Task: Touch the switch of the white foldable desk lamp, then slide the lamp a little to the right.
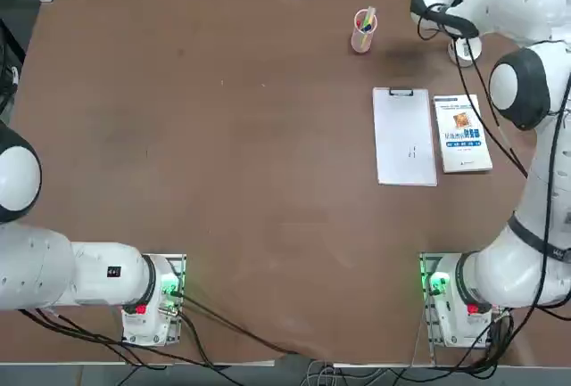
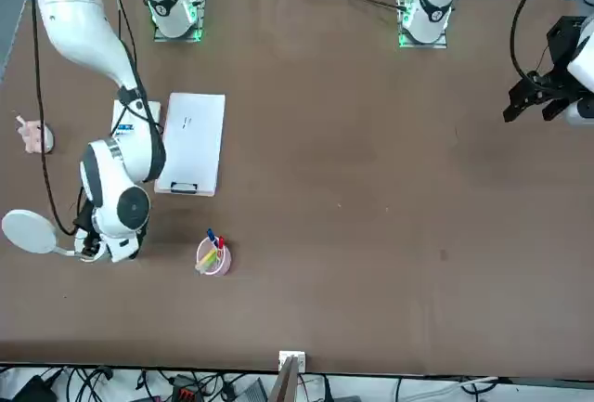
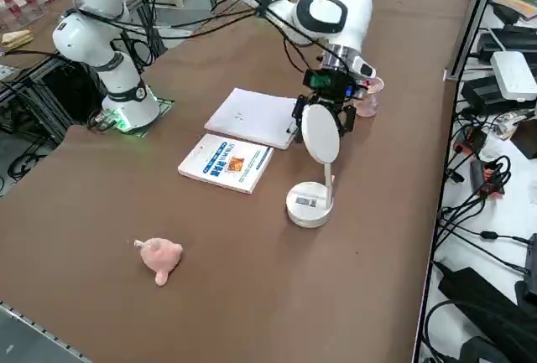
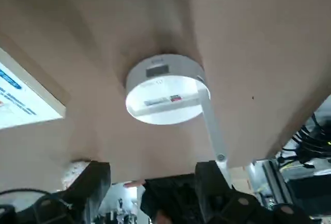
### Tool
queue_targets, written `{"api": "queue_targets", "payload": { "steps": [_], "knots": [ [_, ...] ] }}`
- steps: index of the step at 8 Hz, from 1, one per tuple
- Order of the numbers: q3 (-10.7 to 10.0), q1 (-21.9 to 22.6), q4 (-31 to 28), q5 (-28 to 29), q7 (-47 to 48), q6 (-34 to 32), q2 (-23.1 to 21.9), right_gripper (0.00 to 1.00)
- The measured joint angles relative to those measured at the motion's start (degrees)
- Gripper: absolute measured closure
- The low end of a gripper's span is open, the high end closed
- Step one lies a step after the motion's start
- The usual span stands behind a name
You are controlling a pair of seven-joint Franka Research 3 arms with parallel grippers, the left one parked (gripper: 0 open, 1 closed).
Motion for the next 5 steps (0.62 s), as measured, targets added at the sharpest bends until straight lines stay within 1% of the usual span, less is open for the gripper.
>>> {"api": "queue_targets", "payload": {
  "steps": [1, 4, 5],
  "knots": [
    [0.08, 0.06, 0.74, -1.96, -0.05, 0.17, 0.81, 0.00],
    [0.26, 0.39, 5.75, -5.10, -0.09, 0.28, 5.75, 0.00],
    [0.25, 0.42, 6.65, -6.95, -0.14, 0.43, 6.73, 0.00]
  ]
}}
